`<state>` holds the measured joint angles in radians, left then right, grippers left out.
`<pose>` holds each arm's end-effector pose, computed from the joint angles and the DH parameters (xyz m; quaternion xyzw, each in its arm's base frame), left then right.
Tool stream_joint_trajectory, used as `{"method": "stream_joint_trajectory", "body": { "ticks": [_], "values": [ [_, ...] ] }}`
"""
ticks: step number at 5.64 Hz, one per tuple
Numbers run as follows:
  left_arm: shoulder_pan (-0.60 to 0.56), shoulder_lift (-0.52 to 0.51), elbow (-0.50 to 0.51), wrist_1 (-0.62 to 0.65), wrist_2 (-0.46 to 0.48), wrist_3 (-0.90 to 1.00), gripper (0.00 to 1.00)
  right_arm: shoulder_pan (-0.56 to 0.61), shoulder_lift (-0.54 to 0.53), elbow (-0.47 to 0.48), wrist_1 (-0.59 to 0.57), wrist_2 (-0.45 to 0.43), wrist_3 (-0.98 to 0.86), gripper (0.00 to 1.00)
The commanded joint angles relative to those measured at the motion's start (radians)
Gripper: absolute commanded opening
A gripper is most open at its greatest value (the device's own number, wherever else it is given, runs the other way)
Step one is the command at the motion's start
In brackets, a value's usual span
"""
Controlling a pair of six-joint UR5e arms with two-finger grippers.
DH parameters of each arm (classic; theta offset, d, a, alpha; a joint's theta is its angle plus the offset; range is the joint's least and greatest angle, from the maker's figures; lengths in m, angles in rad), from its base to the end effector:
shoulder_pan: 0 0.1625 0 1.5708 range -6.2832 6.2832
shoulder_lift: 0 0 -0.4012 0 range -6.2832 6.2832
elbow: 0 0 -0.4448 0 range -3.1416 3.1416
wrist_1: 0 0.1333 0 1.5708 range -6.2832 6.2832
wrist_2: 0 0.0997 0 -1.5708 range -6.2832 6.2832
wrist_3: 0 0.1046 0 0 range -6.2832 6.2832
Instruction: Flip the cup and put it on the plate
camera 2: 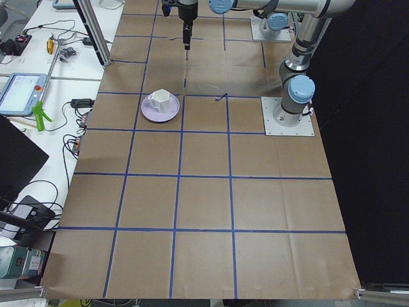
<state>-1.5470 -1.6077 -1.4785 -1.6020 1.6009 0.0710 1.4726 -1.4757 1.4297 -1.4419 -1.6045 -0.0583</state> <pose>-0.1168 -0.5641 0.4859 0.0234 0.9995 -0.0114 0.0156 0.0730 -0.5831 0.4699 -0.0192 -0.9988 -0.0426 0.0135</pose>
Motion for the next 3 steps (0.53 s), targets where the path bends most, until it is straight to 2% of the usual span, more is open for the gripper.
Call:
{"method": "stream_joint_trajectory", "body": {
  "ticks": [1, 3],
  "values": [
    [0.019, -0.001, -0.012, -0.01, -0.033, -0.002, 0.99, 0.0, 0.0, 0.0, 0.0, 0.0, 0.0, 1.0],
    [0.021, -0.001, -0.02, -0.015, -0.048, -0.028, 0.99, 0.0, 0.0, 0.0, 0.0, 0.0, 0.0, 1.0]
  ]
}}
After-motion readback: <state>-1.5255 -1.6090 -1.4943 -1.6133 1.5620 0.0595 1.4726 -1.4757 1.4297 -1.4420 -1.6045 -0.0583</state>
